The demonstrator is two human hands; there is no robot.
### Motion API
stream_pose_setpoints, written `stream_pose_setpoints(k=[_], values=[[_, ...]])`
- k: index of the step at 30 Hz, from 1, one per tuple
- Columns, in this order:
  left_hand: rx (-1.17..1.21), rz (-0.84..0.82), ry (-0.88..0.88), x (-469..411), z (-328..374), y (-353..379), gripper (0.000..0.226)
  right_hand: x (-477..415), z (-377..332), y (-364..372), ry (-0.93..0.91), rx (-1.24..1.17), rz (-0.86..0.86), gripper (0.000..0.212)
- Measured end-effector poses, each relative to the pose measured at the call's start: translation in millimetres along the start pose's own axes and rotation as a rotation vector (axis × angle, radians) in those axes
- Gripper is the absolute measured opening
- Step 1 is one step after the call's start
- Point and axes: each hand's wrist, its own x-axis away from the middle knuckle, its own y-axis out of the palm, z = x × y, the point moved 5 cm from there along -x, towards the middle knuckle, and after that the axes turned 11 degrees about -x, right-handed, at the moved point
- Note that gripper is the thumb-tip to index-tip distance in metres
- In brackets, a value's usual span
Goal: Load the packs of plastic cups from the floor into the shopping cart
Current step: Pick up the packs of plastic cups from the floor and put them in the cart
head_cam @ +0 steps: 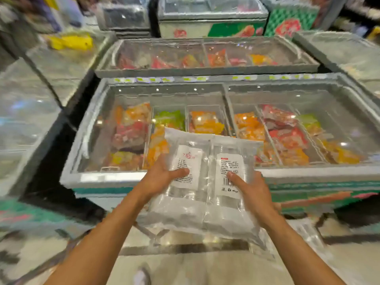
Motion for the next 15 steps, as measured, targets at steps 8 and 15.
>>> stream_pose_setpoints(k=[8, 15], values=[[0.072, 0.485, -0.156, 140.9, -154.1, -298.4, 0.031, 20.3, -61.6, 367.5, -0.154, 0.141, -0.451, 0.070], [0.119, 0.722, -0.304, 280.7, -266.8, -492.9, 0.036, 99.8, -80.6, 651.9, -0.185, 0.255, -0.812, 0.023]])
